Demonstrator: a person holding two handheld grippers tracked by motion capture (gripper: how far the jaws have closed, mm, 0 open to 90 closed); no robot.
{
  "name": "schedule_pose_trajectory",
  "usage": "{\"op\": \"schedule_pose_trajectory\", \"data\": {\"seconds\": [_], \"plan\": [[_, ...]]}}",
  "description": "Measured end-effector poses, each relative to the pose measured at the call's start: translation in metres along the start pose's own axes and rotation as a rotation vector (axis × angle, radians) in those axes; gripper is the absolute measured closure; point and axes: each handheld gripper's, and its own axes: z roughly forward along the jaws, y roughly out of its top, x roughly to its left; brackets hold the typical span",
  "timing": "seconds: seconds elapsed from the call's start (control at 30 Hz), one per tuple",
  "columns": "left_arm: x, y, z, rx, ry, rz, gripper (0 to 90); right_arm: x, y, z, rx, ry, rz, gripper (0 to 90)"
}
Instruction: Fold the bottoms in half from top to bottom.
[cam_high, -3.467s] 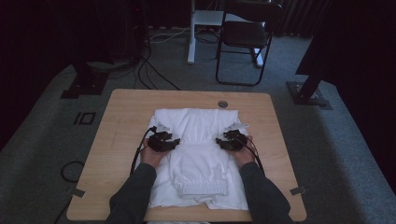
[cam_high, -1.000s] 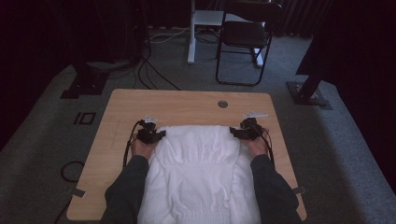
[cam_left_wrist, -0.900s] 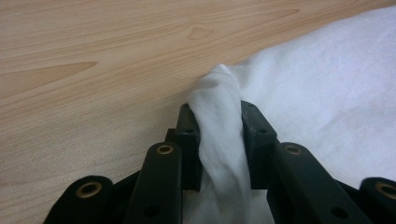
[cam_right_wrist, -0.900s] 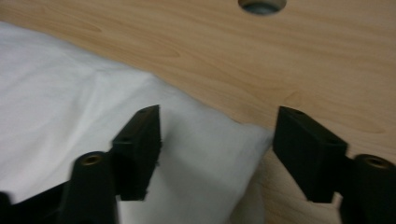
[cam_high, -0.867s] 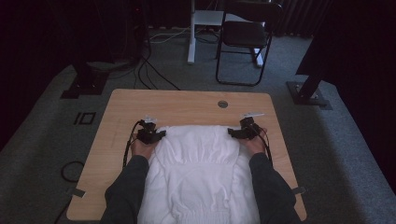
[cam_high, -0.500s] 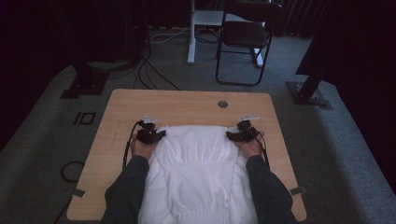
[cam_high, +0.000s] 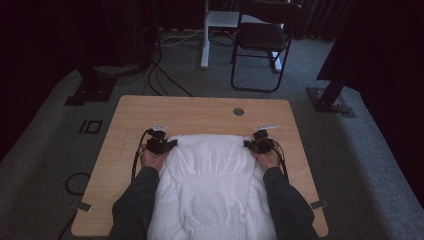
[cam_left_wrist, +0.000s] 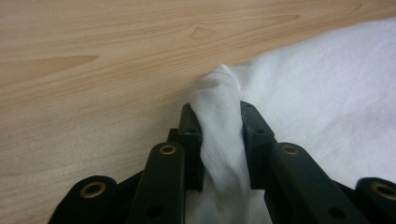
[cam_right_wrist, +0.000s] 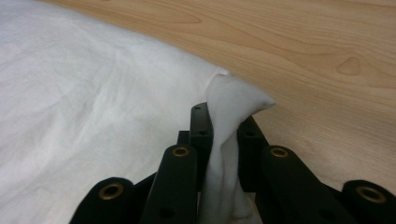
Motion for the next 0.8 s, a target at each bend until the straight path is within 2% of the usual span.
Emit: {"op": "schedule_pose_trajectory", "data": {"seconds": [0.03, 0.1, 0.13, 0.23, 0.27, 0.3, 0.33, 0.37, 0.4, 0.43, 0.47, 0.5, 0.53, 0.6, 0.7, 0.73, 0.77, 0.8], "plan": [[0.0, 0.0, 0.0, 0.0, 0.0, 0.0, 76.0, 0.0, 0.0, 0.0, 0.0, 0.0, 0.0, 81.4], [0.001, 0.004, -0.003, 0.004, -0.02, -0.043, 77.1, 0.001, 0.002, -0.003, -0.004, -0.014, -0.01, 81.5], [0.002, 0.007, -0.007, -0.008, -0.028, -0.052, 78.0, 0.004, 0.006, -0.008, -0.014, -0.037, -0.045, 81.6], [0.002, 0.019, -0.021, -0.041, -0.056, -0.048, 78.3, 0.005, 0.011, -0.016, -0.033, -0.037, -0.064, 81.7], [-0.001, 0.03, -0.032, -0.077, -0.065, -0.038, 78.4, 0.005, 0.018, -0.025, -0.055, -0.037, -0.079, 81.7], [-0.001, 0.03, -0.032, -0.077, -0.065, -0.038, 78.4, 0.005, 0.018, -0.025, -0.055, -0.037, -0.079, 81.7], [-0.004, 0.042, -0.044, -0.118, -0.068, -0.018, 78.4, 0.005, 0.027, -0.036, -0.089, -0.042, -0.093, 81.7], [-0.004, 0.042, -0.044, -0.118, -0.068, -0.018, 78.4, 0.005, 0.027, -0.036, -0.089, -0.042, -0.093, 81.7], [-0.005, 0.053, -0.056, -0.17, -0.077, -0.008, 78.6, 0.002, 0.038, -0.05, -0.148, -0.044, -0.091, 81.6], [-0.005, 0.053, -0.056, -0.17, -0.077, -0.008, 78.7, 0.002, 0.038, -0.05, -0.148, -0.044, -0.091, 81.6], [-0.006, 0.062, -0.066, -0.215, -0.091, -0.007, 78.8, 0.001, 0.047, -0.065, -0.225, -0.05, -0.088, 81.5], [-0.006, 0.062, -0.066, -0.215, -0.091, -0.007, 78.8, 0.001, 0.047, -0.065, -0.225, -0.05, -0.088, 81.5], [-0.007, 0.064, -0.071, -0.234, -0.098, -0.006, 78.8, 0.002, 0.051, -0.071, -0.255, -0.048, -0.085, 81.5], [-0.007, 0.064, -0.079, -0.248, -0.101, 0.01, 78.8, 0.006, 0.055, -0.082, -0.288, -0.037, -0.116, 81.3], [-0.009, 0.06, -0.084, -0.251, -0.104, 0.025, 78.8, 0.008, 0.053, -0.086, -0.295, -0.021, -0.136, 81.2], [-0.01, 0.054, -0.091, -0.26, -0.119, 0.035, 78.8, 0.009, 0.049, -0.091, -0.304, 0.007, -0.147, 80.8], [-0.01, 0.054, -0.091, -0.26, -0.119, 0.035, 78.8, 0.009, 0.049, -0.091, -0.304, 0.007, -0.147, 80.8], [-0.012, 0.048, -0.1, -0.274, -0.142, 0.041, 78.8, 0.009, 0.044, -0.099, -0.312, 0.045, -0.152, 80.5]]}}
